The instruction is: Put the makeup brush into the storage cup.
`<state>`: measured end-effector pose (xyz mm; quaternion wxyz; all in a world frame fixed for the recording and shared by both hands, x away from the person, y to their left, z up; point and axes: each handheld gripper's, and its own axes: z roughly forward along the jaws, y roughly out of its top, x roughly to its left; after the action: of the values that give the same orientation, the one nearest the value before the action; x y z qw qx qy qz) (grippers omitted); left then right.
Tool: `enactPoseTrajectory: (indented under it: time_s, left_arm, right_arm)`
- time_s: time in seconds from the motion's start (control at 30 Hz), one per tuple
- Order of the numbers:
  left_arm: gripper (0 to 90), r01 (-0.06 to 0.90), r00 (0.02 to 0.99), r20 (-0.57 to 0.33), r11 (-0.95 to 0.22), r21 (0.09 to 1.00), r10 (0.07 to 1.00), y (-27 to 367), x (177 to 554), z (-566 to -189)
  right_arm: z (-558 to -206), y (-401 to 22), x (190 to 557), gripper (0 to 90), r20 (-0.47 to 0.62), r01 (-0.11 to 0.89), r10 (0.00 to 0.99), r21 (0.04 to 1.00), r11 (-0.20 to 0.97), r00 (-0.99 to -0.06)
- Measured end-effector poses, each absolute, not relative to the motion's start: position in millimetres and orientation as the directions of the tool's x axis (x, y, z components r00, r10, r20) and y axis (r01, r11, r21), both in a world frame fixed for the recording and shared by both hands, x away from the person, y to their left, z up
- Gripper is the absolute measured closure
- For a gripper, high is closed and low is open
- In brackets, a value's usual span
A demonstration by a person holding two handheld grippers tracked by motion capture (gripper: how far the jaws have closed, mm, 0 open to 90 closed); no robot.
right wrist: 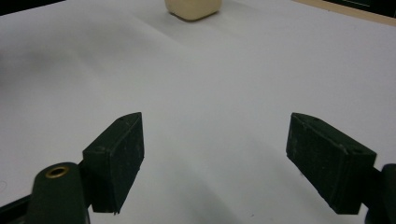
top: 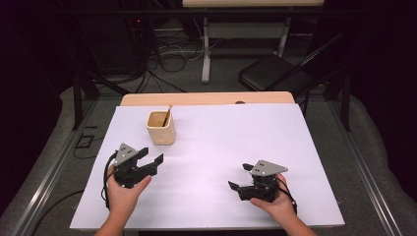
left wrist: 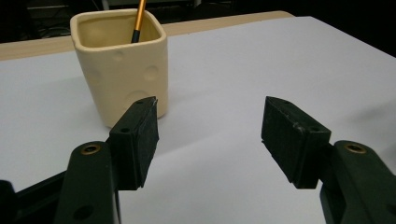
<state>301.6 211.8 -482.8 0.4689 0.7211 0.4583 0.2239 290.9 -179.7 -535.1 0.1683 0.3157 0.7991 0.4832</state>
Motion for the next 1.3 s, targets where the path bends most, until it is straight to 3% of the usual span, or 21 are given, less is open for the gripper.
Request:
enactPoseTrajectory:
  time_s: [1.3]
  left_arm:
    - [36.7,0.450,0.474,-0.099,-0.143,0.881,0.875,211,278,-516]
  right_arm:
    - [-536,-179,291,19.0,0.033,0.339,0.668,0.879,0.335,-0.744]
